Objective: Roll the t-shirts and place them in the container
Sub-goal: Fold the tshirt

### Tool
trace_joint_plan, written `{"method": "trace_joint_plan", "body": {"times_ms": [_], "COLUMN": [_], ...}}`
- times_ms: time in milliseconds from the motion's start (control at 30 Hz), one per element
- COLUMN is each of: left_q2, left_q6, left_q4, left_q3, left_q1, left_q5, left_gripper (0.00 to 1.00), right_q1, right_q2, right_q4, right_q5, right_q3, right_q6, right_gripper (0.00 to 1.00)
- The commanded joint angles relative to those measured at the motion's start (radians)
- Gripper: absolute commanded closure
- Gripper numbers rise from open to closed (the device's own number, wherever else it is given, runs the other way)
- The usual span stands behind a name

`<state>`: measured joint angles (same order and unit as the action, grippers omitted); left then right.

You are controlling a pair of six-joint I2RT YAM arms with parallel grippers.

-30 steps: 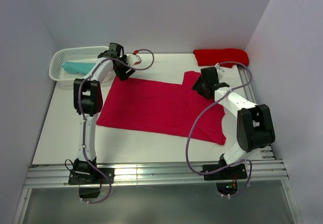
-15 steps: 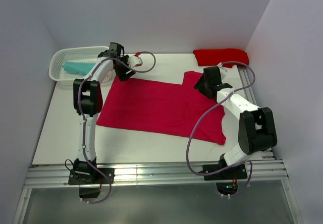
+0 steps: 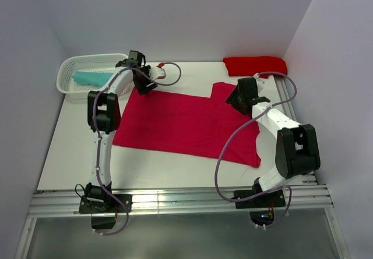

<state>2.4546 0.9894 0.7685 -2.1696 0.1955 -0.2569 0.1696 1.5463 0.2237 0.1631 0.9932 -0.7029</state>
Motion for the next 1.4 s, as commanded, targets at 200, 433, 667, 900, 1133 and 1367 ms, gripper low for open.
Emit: {"method": "trace_joint_plan", "body": {"times_ms": [200,433,667,900,1133,1367], "left_q2": [0.027,-0.009,-0.075,-0.17,-0.207,-0.232], "left_q6": [0.028,0.009,-0.049,-0.104,-0.144,-0.169], "left_q4": [0.032,-0.027,-0.113,-0.24,-0.305,-0.342], "left_q3": [-0.004,0.063,0.125,0.273,0.317,0.343], "left_q1": [0.036,0.041,0.045,0.056,0.059,0.067], "left_q5": [0.018,0.034,0.062,0.107,0.148,0.171], "left_gripper": [0.4,0.75,0.94,1.0,1.0,1.0], "right_q1": [-0.028,-0.047,-0.061,-0.123,-0.189,-0.217], "right_q2": [-0.034,-0.028,0.009,0.133,0.311,0.474], "right_q4": [-0.026,-0.037,-0.021,0.055,0.144,0.229], "right_q5": [-0.017,-0.03,-0.024,0.013,0.029,0.047], "right_q3": [-0.007,-0.007,0.047,0.189,0.398,0.583], "right_q6": [0.032,0.037,0.063,0.117,0.146,0.16], "right_gripper": [0.35,0.35,0.35,0.35,0.34,0.34]}}
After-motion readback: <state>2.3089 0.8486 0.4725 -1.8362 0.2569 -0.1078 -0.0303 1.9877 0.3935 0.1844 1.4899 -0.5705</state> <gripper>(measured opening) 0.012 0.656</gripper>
